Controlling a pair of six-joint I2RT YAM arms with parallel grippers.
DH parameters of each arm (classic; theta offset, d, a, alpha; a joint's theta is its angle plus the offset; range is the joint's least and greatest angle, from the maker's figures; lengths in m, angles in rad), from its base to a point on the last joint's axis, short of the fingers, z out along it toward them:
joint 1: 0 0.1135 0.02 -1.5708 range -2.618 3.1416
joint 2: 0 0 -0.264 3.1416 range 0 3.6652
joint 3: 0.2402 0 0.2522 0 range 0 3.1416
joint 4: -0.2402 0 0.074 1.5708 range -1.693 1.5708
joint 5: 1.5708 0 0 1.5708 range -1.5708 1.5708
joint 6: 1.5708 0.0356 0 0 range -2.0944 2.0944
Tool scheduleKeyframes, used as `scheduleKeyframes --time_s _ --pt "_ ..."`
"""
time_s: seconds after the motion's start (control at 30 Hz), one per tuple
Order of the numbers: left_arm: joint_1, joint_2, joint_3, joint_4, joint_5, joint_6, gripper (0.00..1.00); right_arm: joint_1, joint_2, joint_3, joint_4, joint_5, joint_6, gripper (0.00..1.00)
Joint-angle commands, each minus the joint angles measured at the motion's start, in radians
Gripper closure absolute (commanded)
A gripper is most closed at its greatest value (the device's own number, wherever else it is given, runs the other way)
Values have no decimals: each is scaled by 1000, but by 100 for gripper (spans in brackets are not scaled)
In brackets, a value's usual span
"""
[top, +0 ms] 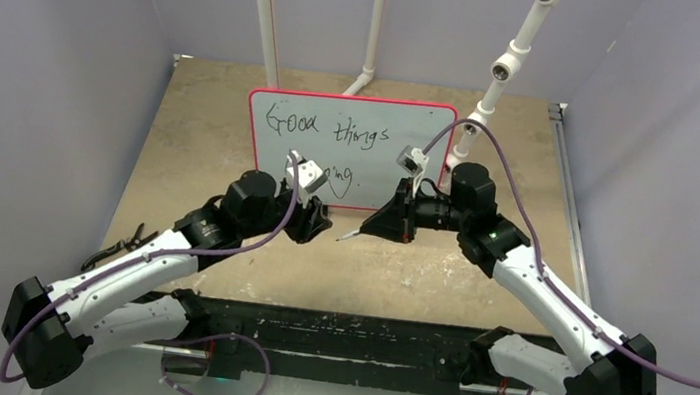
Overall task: Write a sentence on the whiteboard
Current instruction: Place the whiteboard marker at the center of the board.
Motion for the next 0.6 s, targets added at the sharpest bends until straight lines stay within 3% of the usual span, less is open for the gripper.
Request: scheduleKeyframes --time_s 0.0,0.1,0.37,0.57 --pt "83 10 40 28 41 -62 60 -2 -60 2 21 55 12 100" --pt "125 17 40 34 48 -76 58 -2 -80 4 17 116 9 100" --pt "170 11 48 2 -72 -109 41 -1 -116 -1 13 391 33 100" --pt "309 3 51 -27 -108 -145 34 -1 -156 -180 145 611 318 100"
